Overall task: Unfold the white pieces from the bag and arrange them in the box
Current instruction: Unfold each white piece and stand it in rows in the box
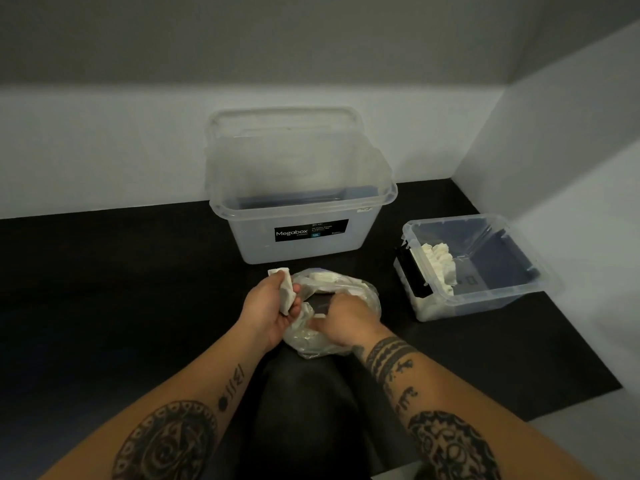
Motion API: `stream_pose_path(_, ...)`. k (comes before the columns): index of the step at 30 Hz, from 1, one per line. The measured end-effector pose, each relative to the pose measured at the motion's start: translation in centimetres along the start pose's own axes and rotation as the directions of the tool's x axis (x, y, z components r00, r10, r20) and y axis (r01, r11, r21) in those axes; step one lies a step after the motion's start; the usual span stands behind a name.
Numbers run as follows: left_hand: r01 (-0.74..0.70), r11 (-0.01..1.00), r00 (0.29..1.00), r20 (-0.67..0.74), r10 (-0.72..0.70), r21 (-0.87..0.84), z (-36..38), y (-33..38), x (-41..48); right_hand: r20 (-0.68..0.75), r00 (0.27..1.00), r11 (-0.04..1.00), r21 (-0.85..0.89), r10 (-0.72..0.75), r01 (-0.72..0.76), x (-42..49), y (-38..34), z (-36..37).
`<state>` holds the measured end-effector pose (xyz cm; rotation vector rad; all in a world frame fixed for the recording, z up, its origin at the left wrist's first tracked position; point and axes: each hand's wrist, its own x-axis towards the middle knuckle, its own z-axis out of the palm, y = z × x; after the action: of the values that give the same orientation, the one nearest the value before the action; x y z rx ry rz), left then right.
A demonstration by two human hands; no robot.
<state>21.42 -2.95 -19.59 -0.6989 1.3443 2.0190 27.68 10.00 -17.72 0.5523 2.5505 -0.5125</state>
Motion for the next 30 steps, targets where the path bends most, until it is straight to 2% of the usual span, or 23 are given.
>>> stream_pose_path(2,-0.031,0.999,1.0,-0.003,0.031,0.011,-0.1,-0.5,-0.1,-0.042,0.999,0.994,-0.113,-0.003,-0.002,0.0,-0.2,1.4)
stream_pose_path(4,-0.047,0.999,0.999,0.003,0.047,0.008,-0.2,-0.9,-0.3,-0.049,0.999,0.989,-0.148,-0.015,0.008,0.0,-0.2,2.2)
stream_pose_path(11,-0.056,0.998,0.998,0.019,0.056,0.016,-0.4,-0.7,-0.6,0.022,0.998,0.998,0.029,-0.054,0.053,-0.2,0.8,1.5)
stream_pose_path(15,-0.073,0.996,0.997,0.003,0.073,0.056,0.0,-0.2,-0.6,-0.065,0.995,0.984,0.155,-0.075,0.084,-0.9,1.1,-1.3)
stream_pose_path(17,-0.076,0.995,0.997,-0.014,0.077,0.062,0.3,0.0,-0.6,-0.101,0.991,0.955,0.274,-0.091,0.116,-1.2,1.1,-2.7)
stream_pose_path(20,-0.046,0.998,0.999,-0.028,0.047,0.038,0.7,0.5,-1.0,-0.128,0.985,0.823,0.542,-0.119,0.169,-1.5,1.1,-4.5)
stream_pose_path(21,-0.039,0.999,0.999,-0.011,0.039,0.018,0.9,0.6,-1.3,-0.127,0.984,0.737,0.652,-0.124,0.177,-1.7,1.1,-5.1)
stream_pose_path(23,-0.041,0.999,0.997,0.073,0.041,-0.004,1.0,0.8,-1.7,-0.079,0.989,0.5,0.856,-0.126,0.132,-1.9,0.8,-6.3)
stream_pose_path(25,-0.037,0.999,0.98,0.195,0.037,-0.004,1.3,0.9,-2.0,0.011,0.99,0.263,0.964,-0.137,0.026,-2.2,0.3,-7.4)
stream_pose_path(26,-0.031,1.0,0.967,0.253,0.03,0.002,1.5,1.0,-2.3,0.045,0.989,0.195,0.981,-0.143,-0.016,-2.3,0.1,-7.8)
stream_pose_path(28,0.014,1.0,0.94,0.34,-0.01,-0.01,2.2,1.2,-3.0,0.079,0.988,0.163,0.985,-0.135,-0.057,-2.2,-0.3,-8.0)
stream_pose_path(30,0.082,0.996,0.915,0.399,-0.059,-0.039,2.9,1.3,-3.4,0.047,0.997,0.244,0.969,-0.068,-0.029,-2.1,-0.5,-7.9)
